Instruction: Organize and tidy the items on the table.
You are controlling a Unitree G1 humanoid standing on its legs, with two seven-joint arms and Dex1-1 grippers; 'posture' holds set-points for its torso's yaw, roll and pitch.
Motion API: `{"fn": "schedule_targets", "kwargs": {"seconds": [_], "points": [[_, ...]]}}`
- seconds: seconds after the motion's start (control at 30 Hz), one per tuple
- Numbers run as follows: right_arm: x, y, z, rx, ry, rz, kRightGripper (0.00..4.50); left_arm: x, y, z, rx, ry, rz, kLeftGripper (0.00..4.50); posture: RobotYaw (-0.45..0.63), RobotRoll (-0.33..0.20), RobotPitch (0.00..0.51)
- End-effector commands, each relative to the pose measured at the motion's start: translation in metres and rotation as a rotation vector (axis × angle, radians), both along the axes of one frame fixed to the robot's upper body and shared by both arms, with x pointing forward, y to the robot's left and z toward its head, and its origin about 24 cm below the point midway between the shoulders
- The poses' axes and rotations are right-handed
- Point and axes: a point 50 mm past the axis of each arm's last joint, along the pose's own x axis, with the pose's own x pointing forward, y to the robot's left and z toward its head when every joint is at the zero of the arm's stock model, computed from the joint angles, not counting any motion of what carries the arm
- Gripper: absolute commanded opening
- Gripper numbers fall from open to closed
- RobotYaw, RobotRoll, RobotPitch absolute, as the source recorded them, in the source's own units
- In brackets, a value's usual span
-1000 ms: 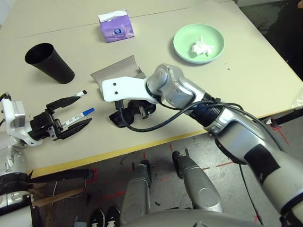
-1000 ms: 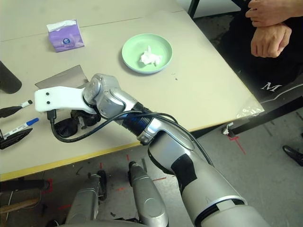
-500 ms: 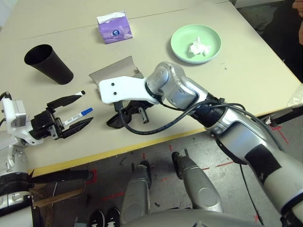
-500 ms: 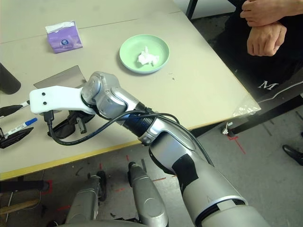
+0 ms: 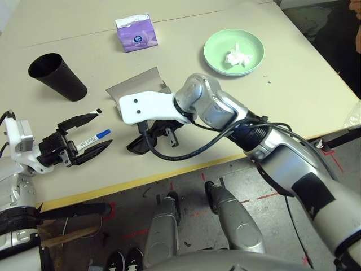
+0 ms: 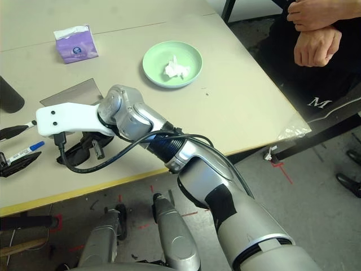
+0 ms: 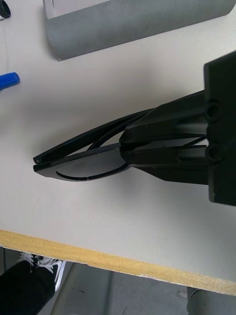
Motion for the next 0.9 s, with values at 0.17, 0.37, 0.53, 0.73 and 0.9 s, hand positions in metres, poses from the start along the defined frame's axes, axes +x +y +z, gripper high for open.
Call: {"fn": "schedule_targets", "kwargs": {"seconds": [0.17, 0.37, 0.53, 0.73, 0.9], "points": [[0.018, -0.012, -0.004, -0.087, 0.038, -0.033, 0.01, -0.002, -0.002, -0.007, -0.008, 0.019, -0.005, 4.50, -0.15, 0.000, 0.291], [0.024, -0.015, 0.002, -0.099, 0.040, -0.031, 0.01, -0.003, -0.003, -0.007, -0.011, 0.018, -0.004, 4.50, -0.14, 0.000, 0.289], [0.025, -0.014, 0.004, -0.104, 0.060, -0.020, 0.01, -0.005, -0.005, -0.009, -0.013, 0.019, -0.004, 4.50, -0.14, 0.000, 0.291], [0.028, -0.013, 0.007, -0.106, 0.058, -0.021, 0.01, -0.006, -0.006, -0.008, -0.013, 0.018, -0.002, 4.50, -0.13, 0.000, 0.292], [0.029, -0.010, 0.002, -0.089, 0.028, -0.028, 0.01, -0.007, -0.007, -0.007, -0.011, 0.017, 0.001, 4.50, -0.13, 0.000, 0.293]]}}
